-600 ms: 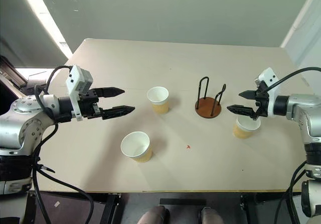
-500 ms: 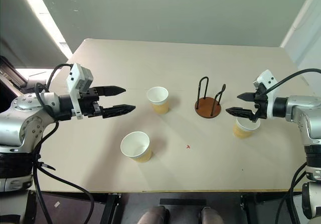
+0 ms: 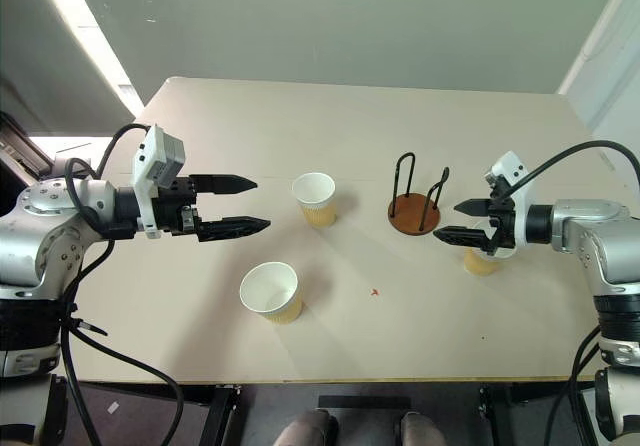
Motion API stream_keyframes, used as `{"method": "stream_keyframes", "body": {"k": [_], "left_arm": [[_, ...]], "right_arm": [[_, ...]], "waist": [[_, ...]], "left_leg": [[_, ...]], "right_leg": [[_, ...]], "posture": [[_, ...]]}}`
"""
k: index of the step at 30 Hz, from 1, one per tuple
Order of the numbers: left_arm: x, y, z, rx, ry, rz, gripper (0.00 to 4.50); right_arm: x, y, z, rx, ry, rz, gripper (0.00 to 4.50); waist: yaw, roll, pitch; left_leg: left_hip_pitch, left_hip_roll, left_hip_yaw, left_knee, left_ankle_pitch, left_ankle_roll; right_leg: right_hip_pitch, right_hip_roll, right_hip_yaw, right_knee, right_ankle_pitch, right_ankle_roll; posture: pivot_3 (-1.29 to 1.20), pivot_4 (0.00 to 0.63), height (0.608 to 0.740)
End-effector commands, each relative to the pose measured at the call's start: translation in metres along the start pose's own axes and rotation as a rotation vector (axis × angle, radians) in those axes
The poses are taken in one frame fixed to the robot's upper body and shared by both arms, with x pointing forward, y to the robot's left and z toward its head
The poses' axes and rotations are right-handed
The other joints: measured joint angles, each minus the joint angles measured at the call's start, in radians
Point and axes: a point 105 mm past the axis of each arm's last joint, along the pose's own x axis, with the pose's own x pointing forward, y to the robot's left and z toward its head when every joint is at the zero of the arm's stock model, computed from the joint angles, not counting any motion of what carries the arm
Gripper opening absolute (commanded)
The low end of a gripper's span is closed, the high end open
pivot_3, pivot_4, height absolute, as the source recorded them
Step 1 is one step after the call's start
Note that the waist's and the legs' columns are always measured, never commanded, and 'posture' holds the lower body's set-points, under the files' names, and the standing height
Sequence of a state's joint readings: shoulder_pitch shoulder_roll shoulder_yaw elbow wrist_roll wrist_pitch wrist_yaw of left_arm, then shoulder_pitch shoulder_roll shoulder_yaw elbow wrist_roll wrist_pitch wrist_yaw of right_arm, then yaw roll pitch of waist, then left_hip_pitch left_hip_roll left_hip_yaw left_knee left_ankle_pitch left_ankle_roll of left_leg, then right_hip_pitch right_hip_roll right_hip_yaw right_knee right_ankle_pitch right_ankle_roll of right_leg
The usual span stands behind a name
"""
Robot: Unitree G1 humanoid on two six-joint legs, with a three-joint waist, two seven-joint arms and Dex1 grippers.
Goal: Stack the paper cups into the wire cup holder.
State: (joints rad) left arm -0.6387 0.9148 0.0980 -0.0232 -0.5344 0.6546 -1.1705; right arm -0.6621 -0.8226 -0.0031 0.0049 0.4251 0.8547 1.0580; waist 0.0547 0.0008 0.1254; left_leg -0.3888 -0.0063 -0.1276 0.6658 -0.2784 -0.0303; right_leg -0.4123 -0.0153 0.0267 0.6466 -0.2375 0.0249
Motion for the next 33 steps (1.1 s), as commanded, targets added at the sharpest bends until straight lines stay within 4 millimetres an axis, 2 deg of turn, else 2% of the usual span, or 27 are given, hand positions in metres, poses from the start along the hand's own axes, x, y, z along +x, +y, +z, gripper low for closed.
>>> {"method": "stream_keyframes", "body": {"k": [1, 10, 27, 30, 33], "left_arm": [[-0.003, 0.003, 0.007, 0.041, -0.005, 0.013, 4.50], [-0.001, 0.004, 0.009, 0.048, -0.011, 0.014, 4.50], [-0.003, 0.005, 0.008, 0.049, -0.010, 0.025, 4.50], [-0.003, 0.005, 0.008, 0.048, -0.010, 0.026, 4.50], [-0.003, 0.005, 0.008, 0.047, -0.009, 0.027, 4.50]], "right_arm": [[0.004, -0.002, 0.008, -0.073, 0.006, -0.039, 4.47], [0.021, -0.009, 0.016, -0.040, -0.029, -0.056, 4.47], [0.049, -0.023, 0.015, -0.049, -0.021, -0.095, 4.47], [0.048, -0.025, 0.018, -0.029, -0.033, -0.099, 3.92], [0.046, -0.026, 0.021, -0.007, -0.042, -0.099, 2.83]], "waist": [[0.000, 0.000, 0.000], [-0.001, 0.000, 0.000], [0.000, 0.000, 0.000], [0.000, 0.000, 0.000], [0.000, 0.000, 0.000]], "left_leg": [[0.000, 0.000, 0.000, 0.000, 0.000, 0.000], [0.000, 0.000, 0.000, 0.000, 0.000, 0.000], [-0.002, 0.000, 0.000, 0.000, 0.000, 0.000], [-0.002, 0.000, 0.000, 0.000, 0.000, 0.000], [-0.003, 0.000, 0.000, 0.000, 0.000, 0.000]], "right_leg": [[0.000, 0.000, 0.000, 0.000, 0.000, 0.000], [0.000, 0.000, 0.000, 0.000, 0.000, 0.000], [-0.002, 0.000, 0.000, 0.000, 0.000, 0.000], [-0.002, 0.000, 0.000, 0.000, 0.000, 0.000], [-0.003, 0.000, 0.000, 0.001, 0.000, 0.000]], "posture": [[0.00, 0.150, 0.740], [0.00, 0.150, 0.740], [0.00, 0.150, 0.740], [0.00, 0.150, 0.740], [0.00, 0.150, 0.740]]}}
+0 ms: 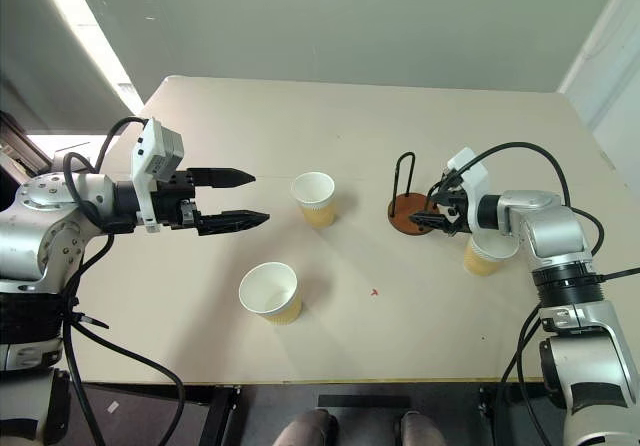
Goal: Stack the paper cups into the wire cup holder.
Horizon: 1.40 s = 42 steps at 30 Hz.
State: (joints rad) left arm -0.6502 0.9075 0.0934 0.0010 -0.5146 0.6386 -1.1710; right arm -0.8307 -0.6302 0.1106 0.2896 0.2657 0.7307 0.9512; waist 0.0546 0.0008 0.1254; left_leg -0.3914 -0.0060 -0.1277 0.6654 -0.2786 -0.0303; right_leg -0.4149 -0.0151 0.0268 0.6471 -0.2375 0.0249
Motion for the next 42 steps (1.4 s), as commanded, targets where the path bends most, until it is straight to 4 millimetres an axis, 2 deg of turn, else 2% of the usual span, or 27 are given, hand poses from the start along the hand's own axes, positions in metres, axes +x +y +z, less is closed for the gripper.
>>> {"method": "stream_keyframes", "body": {"k": [1, 8, 13, 16, 22, 27, 31, 36, 42], "left_arm": [[-0.004, 0.001, 0.008, 0.041, -0.011, 0.013, 4.50], [-0.002, 0.002, 0.007, 0.031, -0.013, 0.017, 4.50], [-0.003, -0.001, 0.011, 0.025, -0.014, -0.006, 4.50], [-0.005, -0.007, 0.011, 0.030, 0.003, -0.042, 4.50], [-0.009, -0.025, 0.022, 0.038, 0.002, -0.147, 4.50], [-0.011, -0.039, 0.027, 0.030, 0.017, -0.233, 4.50], [-0.010, -0.045, 0.028, 0.038, 0.031, -0.273, 4.50], [-0.009, -0.056, 0.022, 0.042, 0.082, -0.349, 4.50], [-0.007, -0.058, 0.023, 0.057, 0.094, -0.371, 4.50]], "right_arm": [[-0.008, -0.004, 0.020, -0.009, -0.054, -0.021, 2.47], [-0.015, -0.004, 0.032, 0.014, -0.081, -0.015, 0.01], [-0.023, 0.007, 0.043, -0.047, -0.104, 0.048, 0.01], [-0.032, 0.026, 0.047, -0.119, -0.118, 0.155, 0.01], [-0.047, 0.060, 0.041, -0.276, -0.053, 0.296, 0.01], [-0.050, 0.091, 0.037, -0.402, 0.001, 0.400, 0.01], [-0.046, 0.102, 0.033, -0.428, 0.015, 0.442, 0.01], [-0.040, 0.108, 0.019, -0.447, 0.055, 0.471, 0.01], [-0.036, 0.113, 0.004, -0.467, 0.100, 0.511, 0.01]], "waist": [[0.000, 0.000, 0.000], [0.000, 0.000, 0.000], [0.000, 0.000, 0.000], [0.001, 0.000, 0.000], [0.000, 0.000, 0.000], [-0.003, 0.000, 0.000], [-0.007, 0.000, 0.000], [-0.006, 0.000, 0.000], [-0.008, 0.000, 0.000]], "left_leg": [[0.000, 0.000, 0.000, 0.000, 0.000, 0.000], [0.000, 0.000, 0.000, 0.000, 0.000, 0.000], [-0.001, 0.000, 0.000, 0.000, 0.000, 0.000], [-0.003, 0.000, 0.000, 0.000, 0.000, 0.000], [-0.006, 0.000, 0.000, 0.000, 0.000, -0.001], [-0.005, 0.001, 0.000, 0.001, 0.000, -0.001], [-0.004, 0.001, 0.000, 0.002, 0.000, 0.000], [-0.004, 0.001, 0.000, 0.003, 0.000, 0.000], [-0.004, 0.002, 0.000, 0.002, 0.000, 0.000]], "right_leg": [[0.000, 0.000, 0.000, 0.000, 0.000, 0.000], [0.000, 0.000, 0.000, 0.000, 0.000, 0.000], [-0.001, 0.000, 0.000, 0.000, 0.000, 0.000], [-0.002, 0.000, 0.000, 0.001, 0.000, 0.000], [-0.003, 0.001, 0.000, -0.001, 0.000, 0.001], [-0.003, 0.001, 0.000, -0.001, 0.000, 0.001], [-0.003, 0.001, 0.001, -0.001, 0.000, 0.001], [-0.003, 0.001, 0.001, -0.001, 0.000, 0.001], [-0.003, 0.001, 0.001, -0.001, 0.000, 0.001]], "posture": [[0.00, 0.150, 0.740], [0.00, 0.150, 0.740], [0.00, 0.150, 0.740], [0.00, 0.150, 0.740], [0.00, 0.150, 0.740], [0.00, 0.150, 0.740], [0.00, 0.150, 0.740], [0.00, 0.150, 0.740], [0.00, 0.150, 0.740]]}}
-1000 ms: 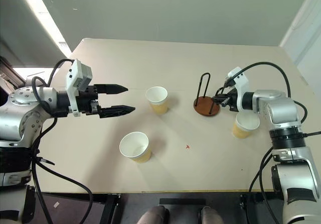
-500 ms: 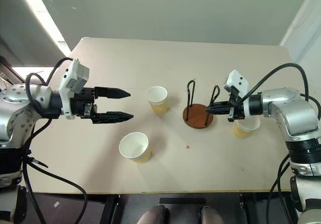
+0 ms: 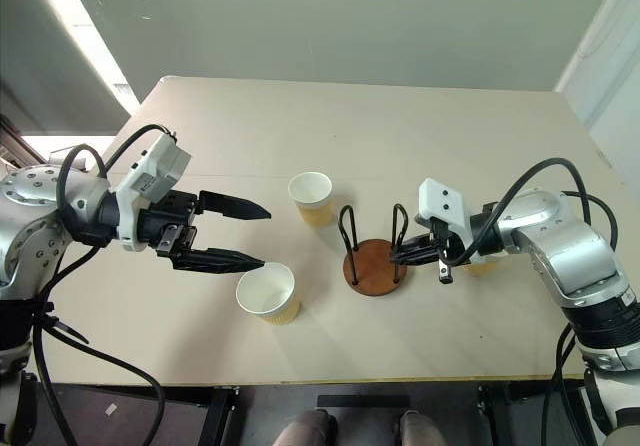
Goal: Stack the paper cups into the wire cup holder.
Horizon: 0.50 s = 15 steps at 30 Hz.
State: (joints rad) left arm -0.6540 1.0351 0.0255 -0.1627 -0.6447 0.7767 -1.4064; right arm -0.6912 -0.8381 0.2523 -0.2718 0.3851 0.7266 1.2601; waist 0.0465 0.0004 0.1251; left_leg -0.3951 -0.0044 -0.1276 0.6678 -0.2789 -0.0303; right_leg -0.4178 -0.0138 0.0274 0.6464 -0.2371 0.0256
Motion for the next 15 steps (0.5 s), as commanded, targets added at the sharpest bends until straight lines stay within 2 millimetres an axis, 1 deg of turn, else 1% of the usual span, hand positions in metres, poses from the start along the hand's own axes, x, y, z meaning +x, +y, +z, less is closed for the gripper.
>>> {"method": "stream_keyframes", "body": {"k": [1, 7, 10, 15], "left_arm": [[-0.001, -0.004, 0.011, 0.062, 0.002, -0.008, 4.50], [0.001, -0.003, 0.009, 0.057, 0.001, -0.007, 4.50], [0.002, 0.000, 0.010, 0.063, -0.002, 0.004, 4.50], [0.001, 0.003, 0.008, 0.063, -0.005, 0.010, 4.50]], "right_arm": [[-0.001, 0.006, 0.000, -0.064, 0.027, 0.023, 0.01], [0.002, 0.006, -0.016, -0.085, 0.109, 0.038, 0.01], [0.002, 0.003, -0.023, -0.088, 0.143, 0.035, 0.83], [0.001, -0.001, -0.027, -0.075, 0.158, 0.024, 2.56]], "waist": [[0.000, 0.000, 0.000], [-0.001, 0.000, 0.000], [-0.001, 0.000, 0.000], [-0.001, 0.000, 0.000]], "left_leg": [[0.000, 0.000, 0.000, 0.000, 0.000, 0.000], [0.000, 0.000, 0.000, 0.000, 0.000, 0.000], [0.000, 0.000, 0.000, 0.000, 0.000, 0.000], [0.000, 0.000, 0.000, 0.000, 0.000, 0.000]], "right_leg": [[0.000, 0.000, 0.000, 0.000, 0.000, 0.000], [0.000, 0.000, 0.000, 0.000, 0.000, 0.000], [0.000, 0.000, 0.000, 0.000, 0.000, 0.000], [0.000, 0.000, 0.000, 0.000, 0.000, 0.000]], "posture": [[0.00, 0.150, 0.740], [0.00, 0.150, 0.740], [0.00, 0.150, 0.740], [0.00, 0.150, 0.740]]}}
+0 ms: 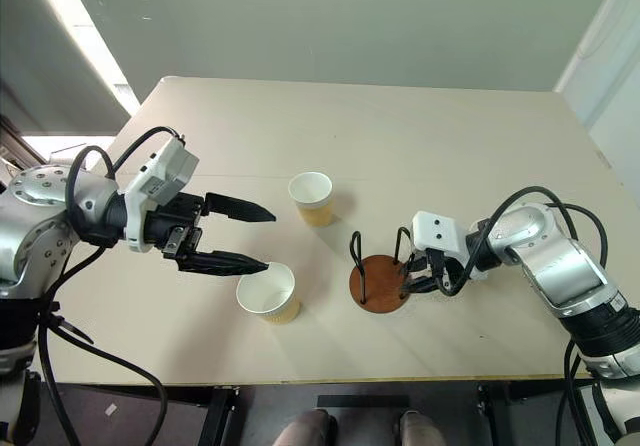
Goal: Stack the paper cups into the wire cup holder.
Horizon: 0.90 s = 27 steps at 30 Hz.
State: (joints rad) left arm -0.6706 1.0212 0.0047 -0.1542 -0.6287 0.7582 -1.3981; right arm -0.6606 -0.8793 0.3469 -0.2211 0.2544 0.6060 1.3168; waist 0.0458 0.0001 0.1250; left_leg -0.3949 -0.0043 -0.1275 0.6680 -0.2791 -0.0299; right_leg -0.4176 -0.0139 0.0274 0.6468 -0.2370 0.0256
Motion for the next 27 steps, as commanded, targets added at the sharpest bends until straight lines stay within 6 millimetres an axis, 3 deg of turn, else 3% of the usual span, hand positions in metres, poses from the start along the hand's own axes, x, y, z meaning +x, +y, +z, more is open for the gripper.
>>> {"method": "stream_keyframes", "body": {"k": [1, 5, 15, 23, 27], "left_arm": [[-0.003, 0.000, 0.008, 0.045, -0.008, 0.008, 4.50], [-0.003, 0.000, 0.006, 0.048, -0.009, 0.011, 4.50], [-0.004, 0.002, 0.006, 0.059, -0.011, 0.051, 4.50], [-0.007, 0.051, 0.034, 0.323, 0.057, 0.374, 4.50], [-0.004, 0.069, 0.032, 0.485, 0.188, 0.458, 4.50]], "right_arm": [[-0.006, -0.005, 0.002, -0.026, 0.011, -0.025, 2.89], [-0.013, -0.006, -0.001, -0.014, 0.018, -0.056, 4.26], [-0.046, 0.003, 0.007, 0.010, 0.009, -0.088, 4.26], [-0.090, -0.027, 0.022, -0.007, -0.001, -0.262, 4.26], [-0.099, -0.036, 0.036, -0.001, -0.066, -0.291, 4.26]], "waist": [[0.000, 0.000, 0.000], [0.000, 0.000, 0.000], [0.000, 0.000, 0.000], [0.001, 0.000, 0.000], [-0.001, 0.000, 0.000]], "left_leg": [[0.000, 0.000, 0.000, 0.000, 0.000, 0.000], [0.000, 0.000, 0.000, 0.000, 0.000, 0.000], [0.000, 0.000, 0.000, 0.000, 0.000, 0.000], [0.000, 0.000, 0.000, 0.001, 0.000, 0.000], [0.001, 0.000, 0.000, 0.000, 0.000, 0.000]], "right_leg": [[0.000, 0.000, 0.000, 0.000, 0.000, 0.000], [0.000, 0.000, 0.000, 0.000, 0.000, 0.000], [0.000, 0.000, 0.000, 0.000, 0.000, 0.000], [0.001, 0.000, 0.000, 0.000, 0.000, 0.000], [0.001, 0.000, 0.000, 0.000, 0.000, 0.000]], "posture": [[0.00, 0.150, 0.740], [0.00, 0.150, 0.740], [0.00, 0.150, 0.740], [0.00, 0.150, 0.740], [0.00, 0.150, 0.740]]}}
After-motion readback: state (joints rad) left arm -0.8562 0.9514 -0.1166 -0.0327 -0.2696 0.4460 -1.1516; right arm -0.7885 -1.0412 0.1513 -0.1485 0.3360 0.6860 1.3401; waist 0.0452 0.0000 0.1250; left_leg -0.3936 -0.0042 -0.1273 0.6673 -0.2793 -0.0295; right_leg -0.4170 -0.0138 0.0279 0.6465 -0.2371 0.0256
